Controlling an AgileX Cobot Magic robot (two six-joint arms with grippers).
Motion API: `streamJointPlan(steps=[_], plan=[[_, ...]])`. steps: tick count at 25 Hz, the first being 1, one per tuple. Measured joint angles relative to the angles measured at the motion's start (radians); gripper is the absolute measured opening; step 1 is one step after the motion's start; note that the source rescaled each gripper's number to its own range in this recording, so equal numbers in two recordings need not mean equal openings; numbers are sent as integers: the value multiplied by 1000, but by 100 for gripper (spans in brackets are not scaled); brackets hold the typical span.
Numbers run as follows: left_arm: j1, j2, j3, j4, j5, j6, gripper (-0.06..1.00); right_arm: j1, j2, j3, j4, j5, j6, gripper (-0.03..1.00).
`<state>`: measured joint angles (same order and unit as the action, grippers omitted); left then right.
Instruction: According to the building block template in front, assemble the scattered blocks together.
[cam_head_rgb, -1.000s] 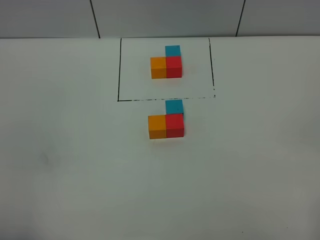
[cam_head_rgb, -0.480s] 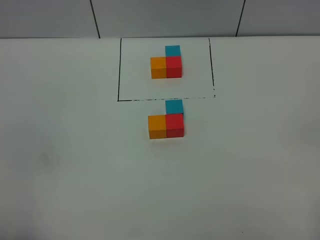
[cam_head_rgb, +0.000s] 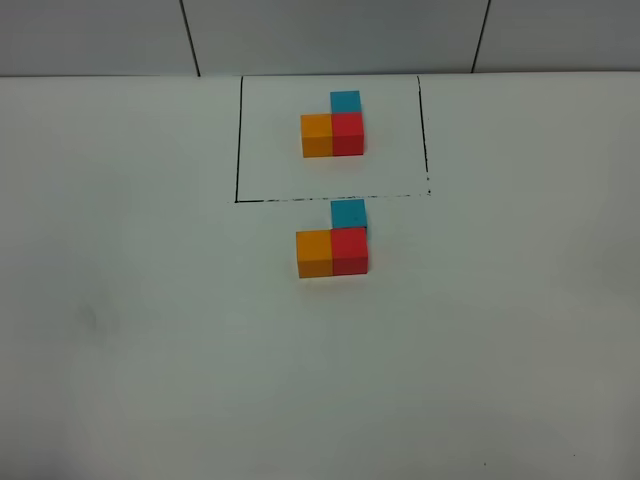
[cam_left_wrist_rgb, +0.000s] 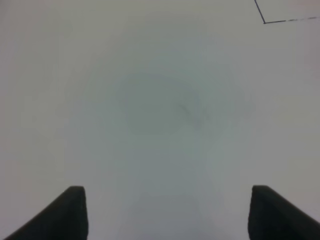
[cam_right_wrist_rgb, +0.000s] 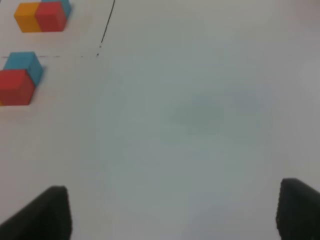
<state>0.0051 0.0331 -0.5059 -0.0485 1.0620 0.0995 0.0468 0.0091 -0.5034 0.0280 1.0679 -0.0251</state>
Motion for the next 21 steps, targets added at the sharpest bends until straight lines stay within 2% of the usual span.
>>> streamJointPlan(steps=[21], plan=[[0, 0, 0, 0, 0, 0, 52, 0, 0, 0, 0, 0, 0, 68]])
